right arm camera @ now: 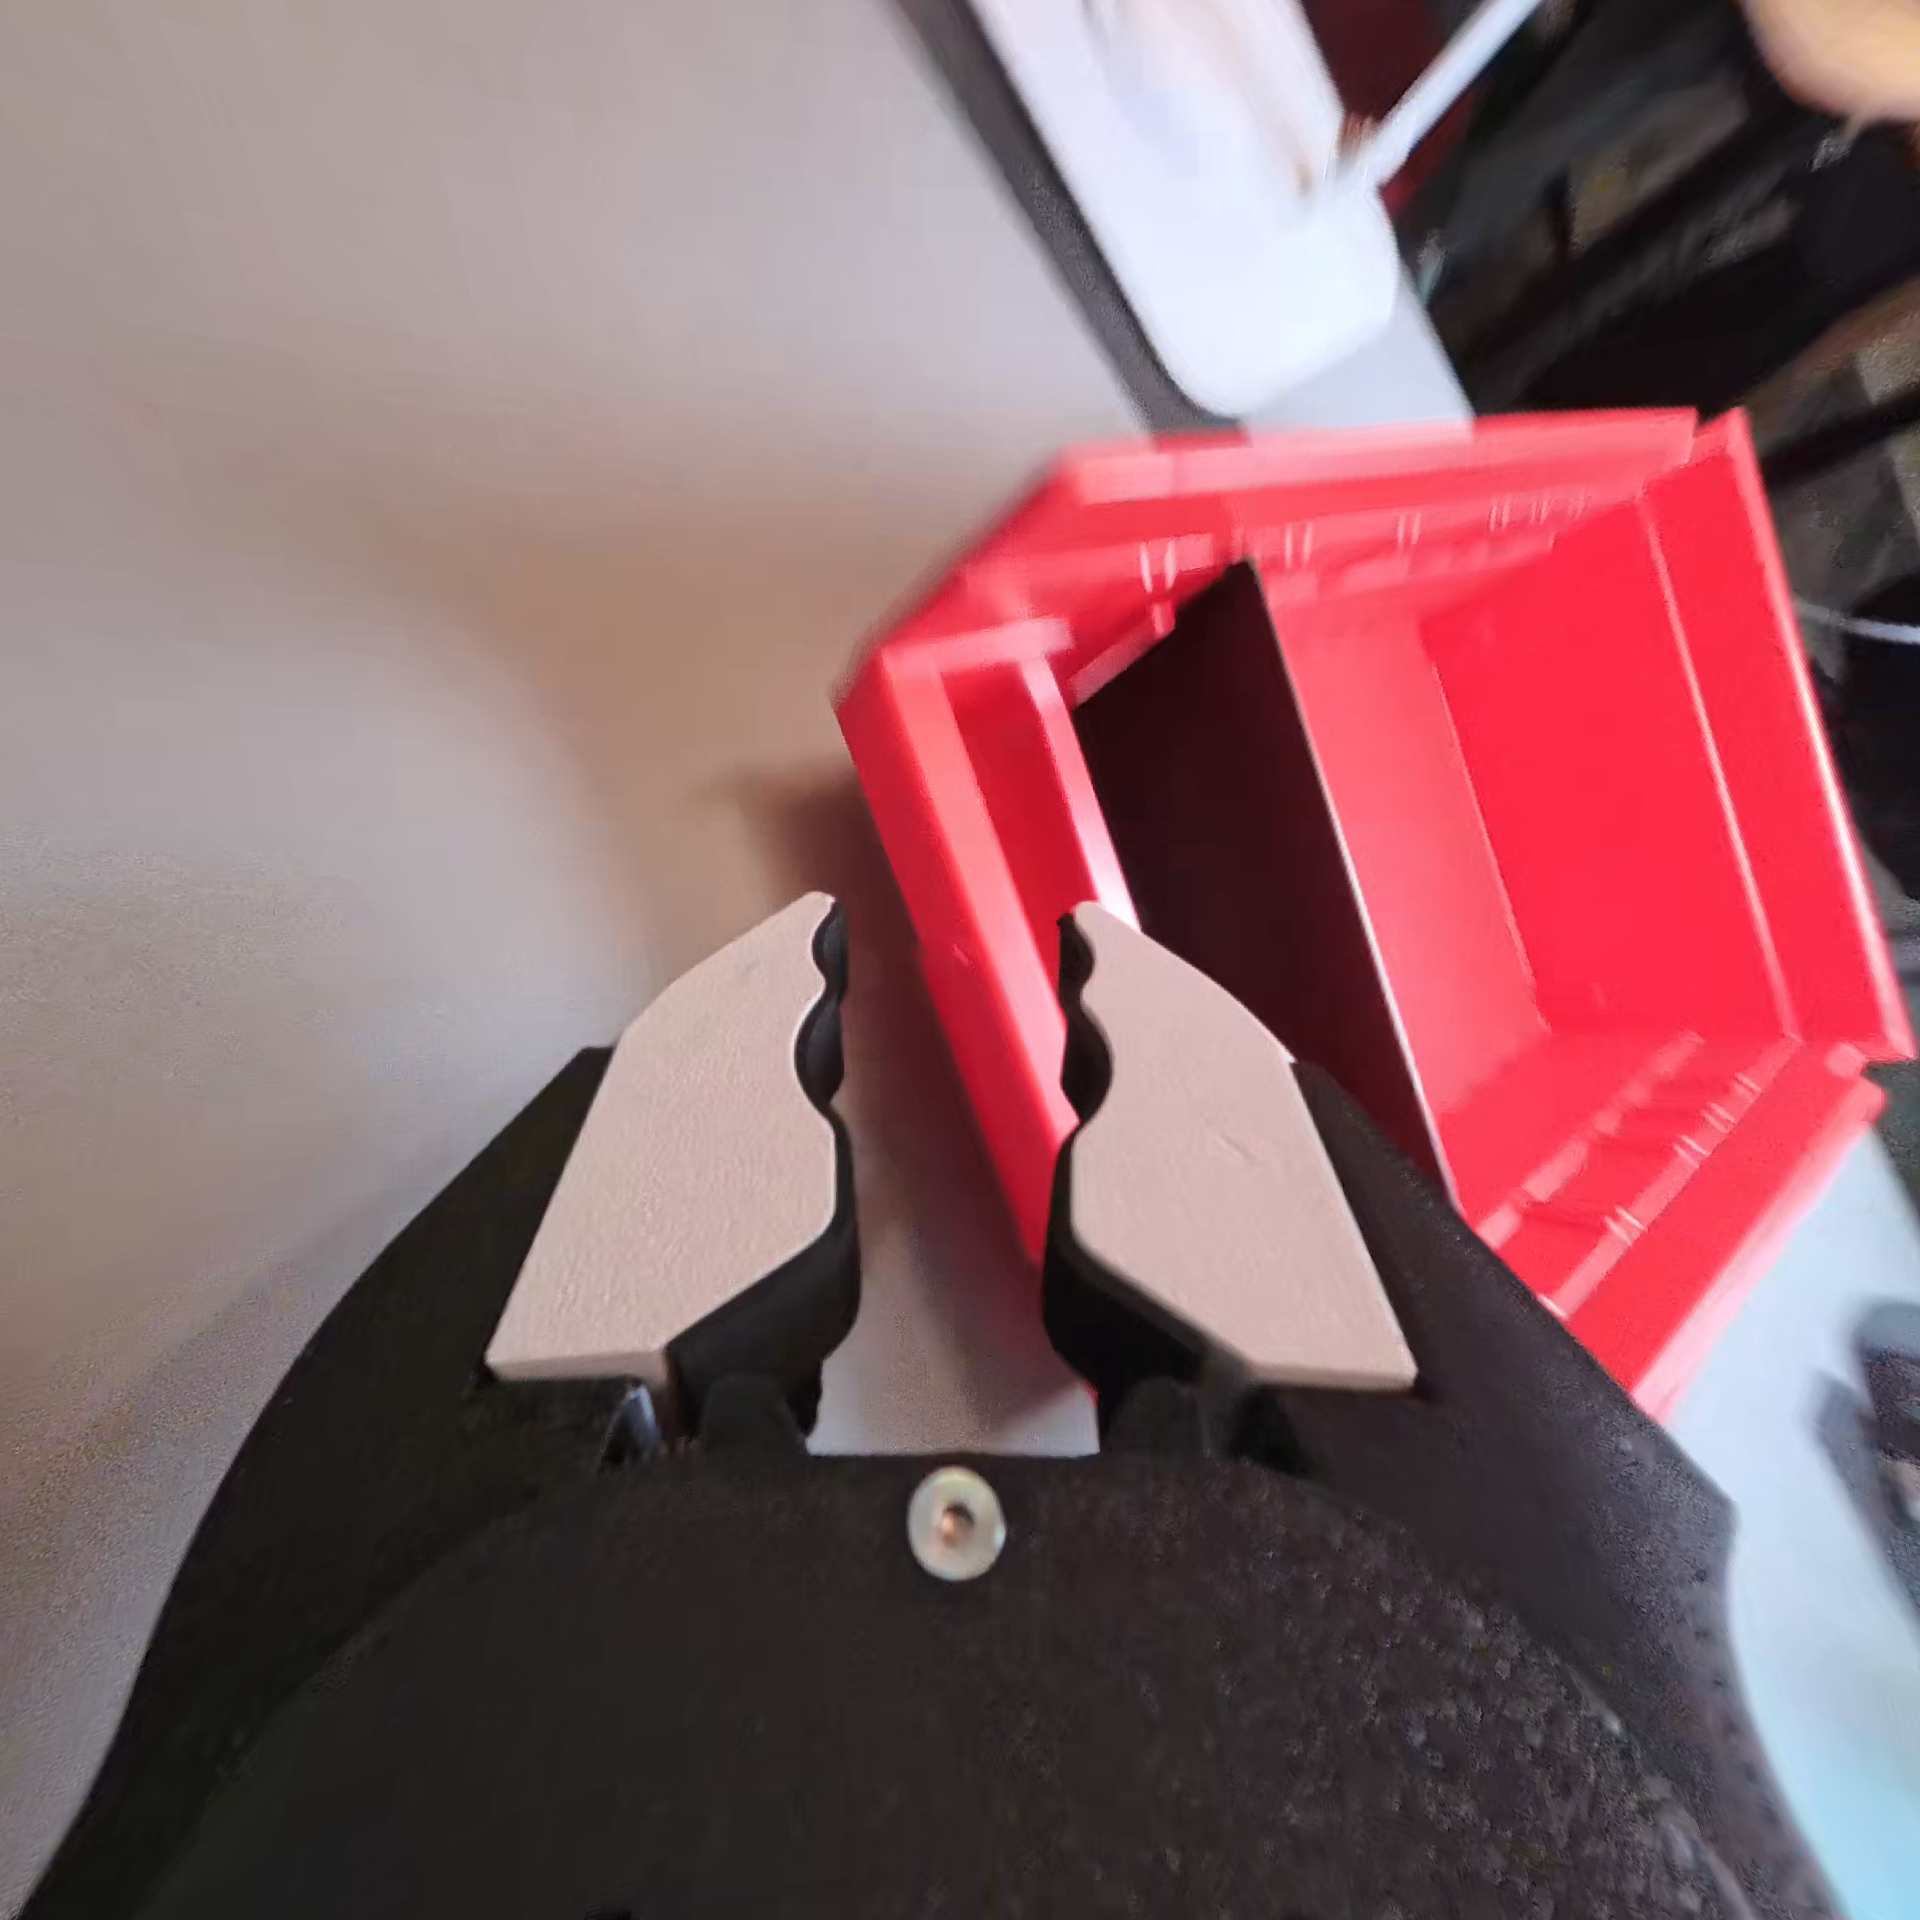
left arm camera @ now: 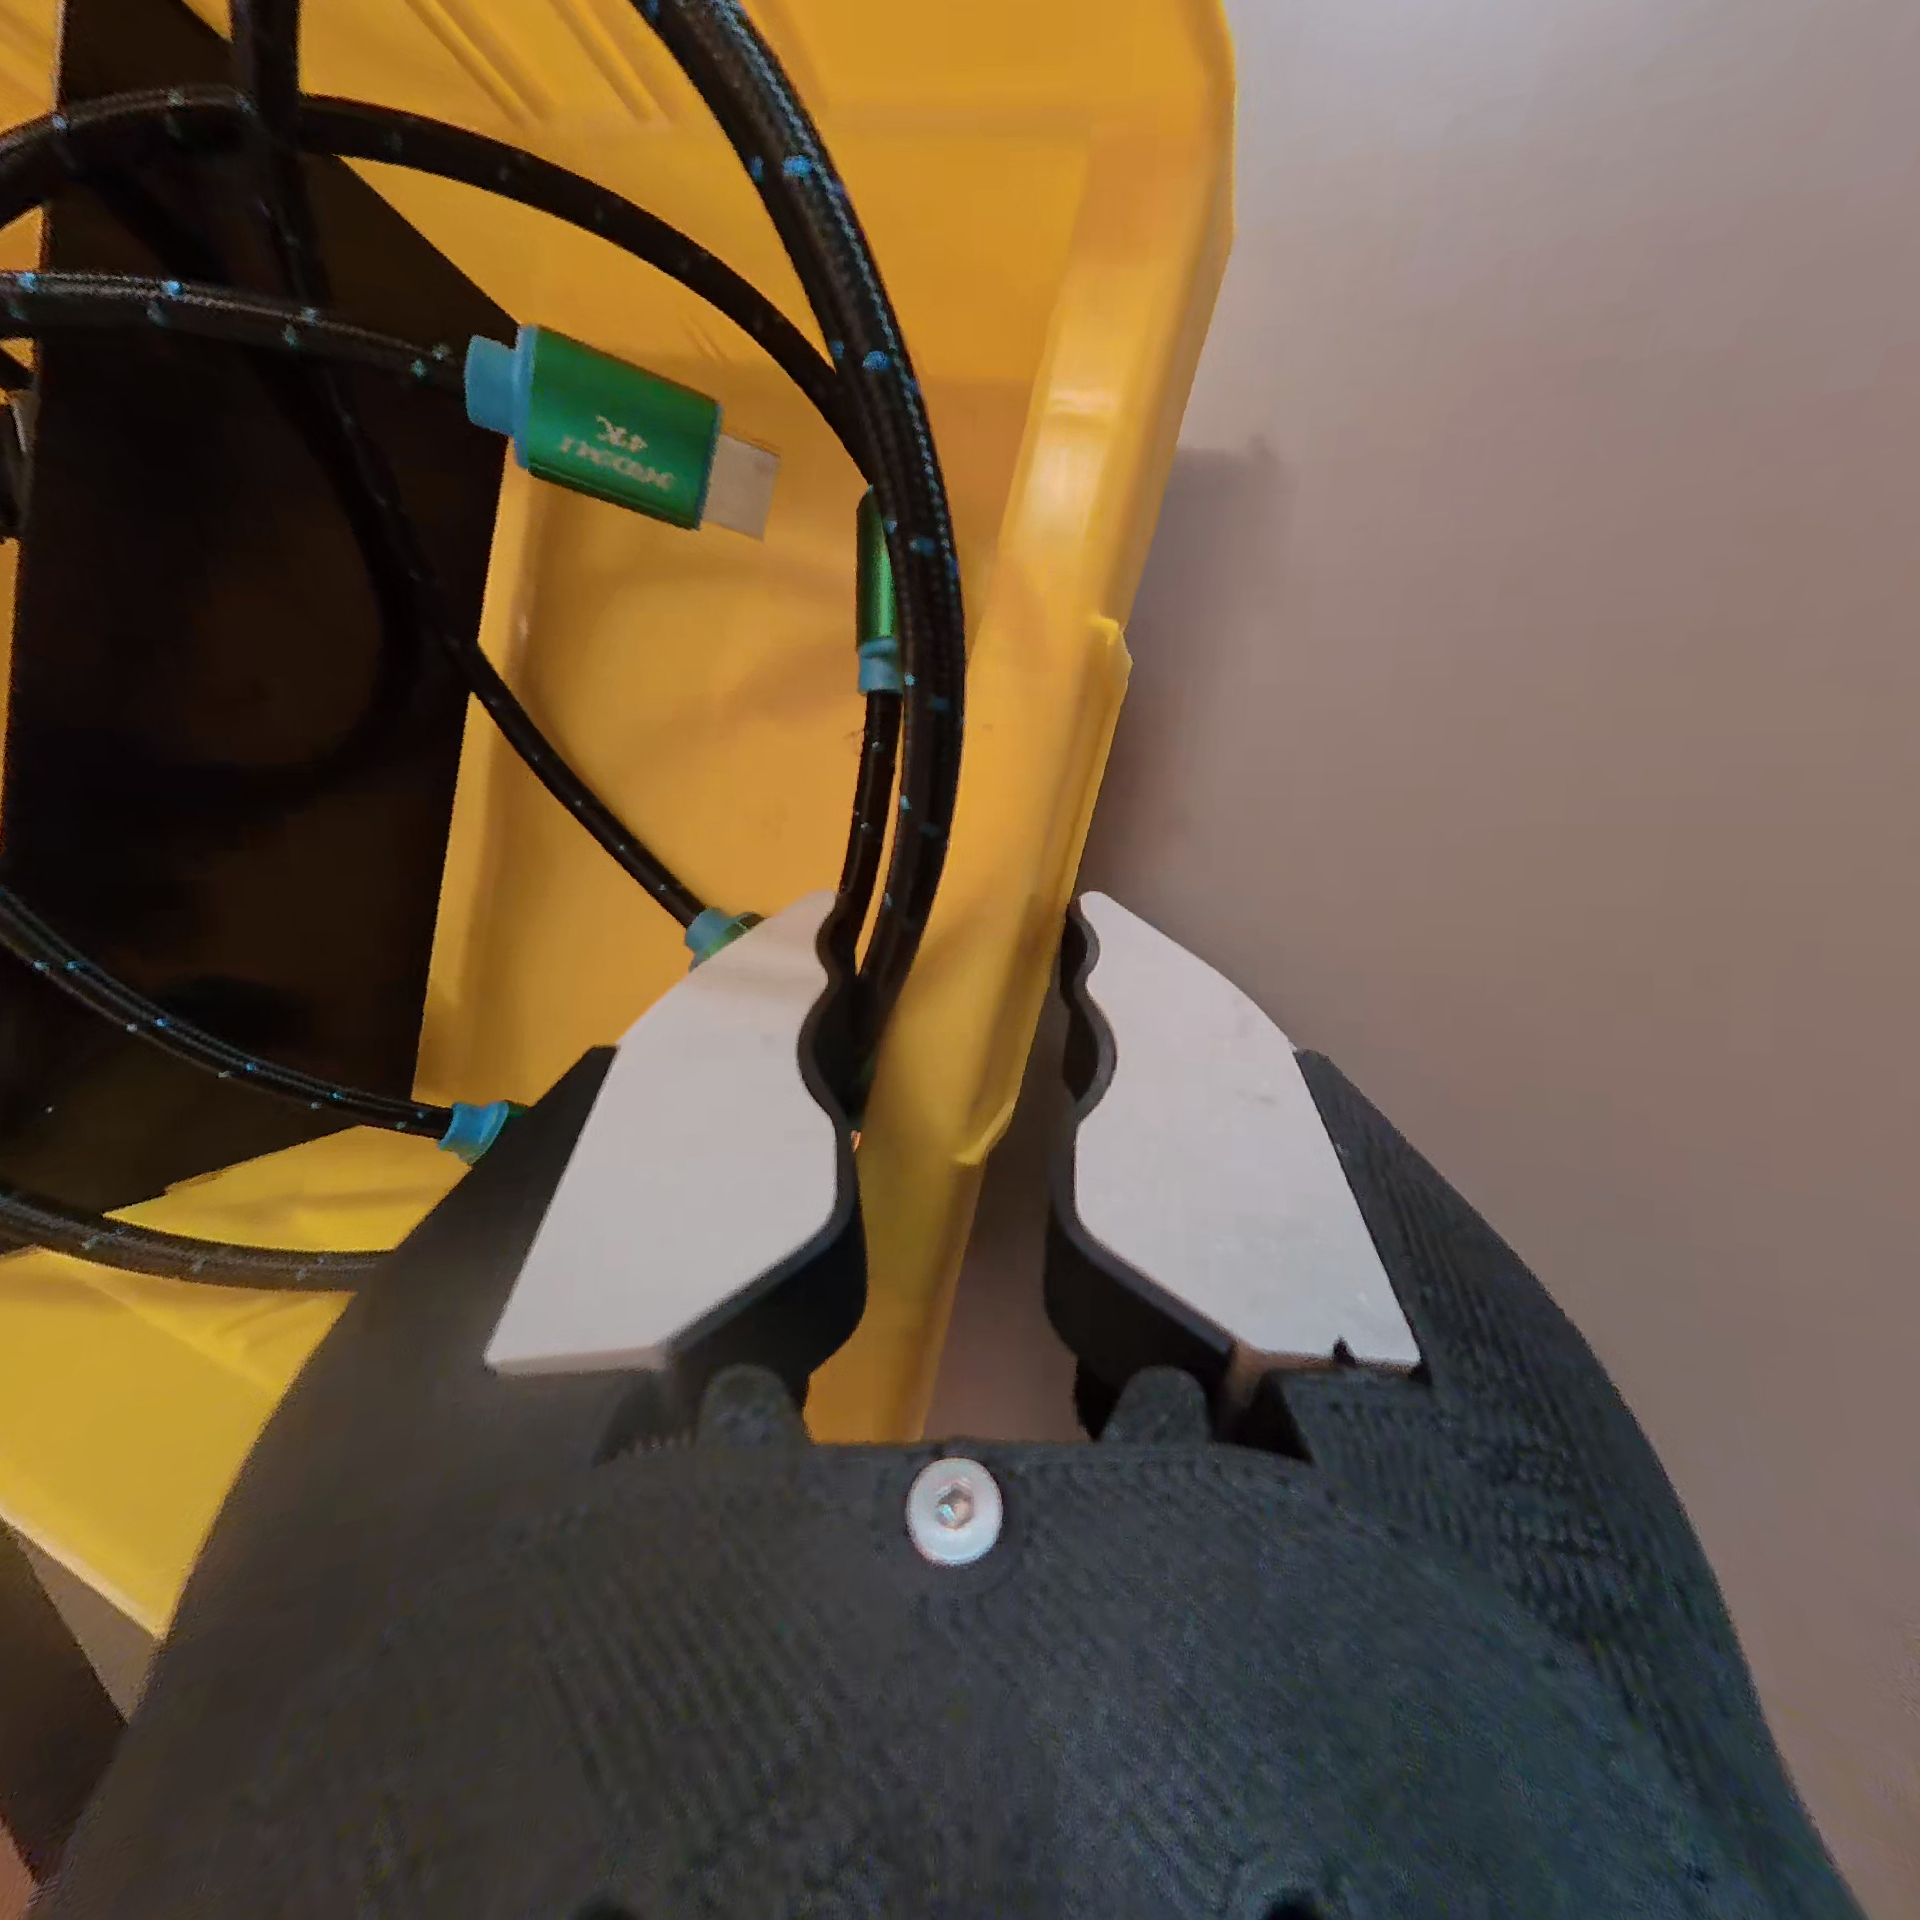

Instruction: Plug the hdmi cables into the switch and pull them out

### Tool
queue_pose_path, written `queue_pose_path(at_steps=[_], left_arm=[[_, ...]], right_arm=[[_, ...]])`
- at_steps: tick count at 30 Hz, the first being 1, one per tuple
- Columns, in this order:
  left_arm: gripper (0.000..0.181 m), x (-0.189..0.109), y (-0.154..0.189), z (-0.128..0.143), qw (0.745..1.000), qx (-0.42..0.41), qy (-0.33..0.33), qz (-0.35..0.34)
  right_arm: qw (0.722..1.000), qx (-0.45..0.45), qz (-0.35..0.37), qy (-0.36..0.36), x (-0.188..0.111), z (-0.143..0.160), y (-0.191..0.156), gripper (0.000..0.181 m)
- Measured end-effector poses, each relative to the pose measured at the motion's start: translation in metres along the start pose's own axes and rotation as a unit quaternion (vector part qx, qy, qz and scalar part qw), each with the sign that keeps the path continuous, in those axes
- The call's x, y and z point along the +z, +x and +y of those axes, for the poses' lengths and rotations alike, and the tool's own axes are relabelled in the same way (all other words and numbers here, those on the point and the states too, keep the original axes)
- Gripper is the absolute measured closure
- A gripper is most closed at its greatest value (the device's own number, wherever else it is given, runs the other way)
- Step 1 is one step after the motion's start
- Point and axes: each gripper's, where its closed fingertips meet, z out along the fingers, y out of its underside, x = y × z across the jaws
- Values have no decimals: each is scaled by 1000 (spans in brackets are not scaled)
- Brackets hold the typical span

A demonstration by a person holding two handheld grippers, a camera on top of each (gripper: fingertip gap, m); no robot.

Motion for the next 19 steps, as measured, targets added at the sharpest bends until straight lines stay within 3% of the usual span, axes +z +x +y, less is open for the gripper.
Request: queue_pose_path(at_steps=[4, 7, 10, 14, 19], left_arm=[[144, -19, 0, -8, 999, -13, 44, 18], [143, -60, -17, -25, 991, -58, 118, 30], [144, -98, -65, -31, 986, -87, 140, -15], [145, -110, -131, -20, 991, -77, 63, -86], [151, -81, -185, 4, 991, -34, -57, -113]], right_arm=[[974, 114, -80, 176, -32, -56, -43, 145], [956, 137, -103, 236, -32, -66, -66, 147], [951, 134, -102, 259, -19, -65, -77, 149], [945, 127, -116, 277, -15, -66, -89, 151], [946, 121, -114, 279, -14, -56, -92, 156]])
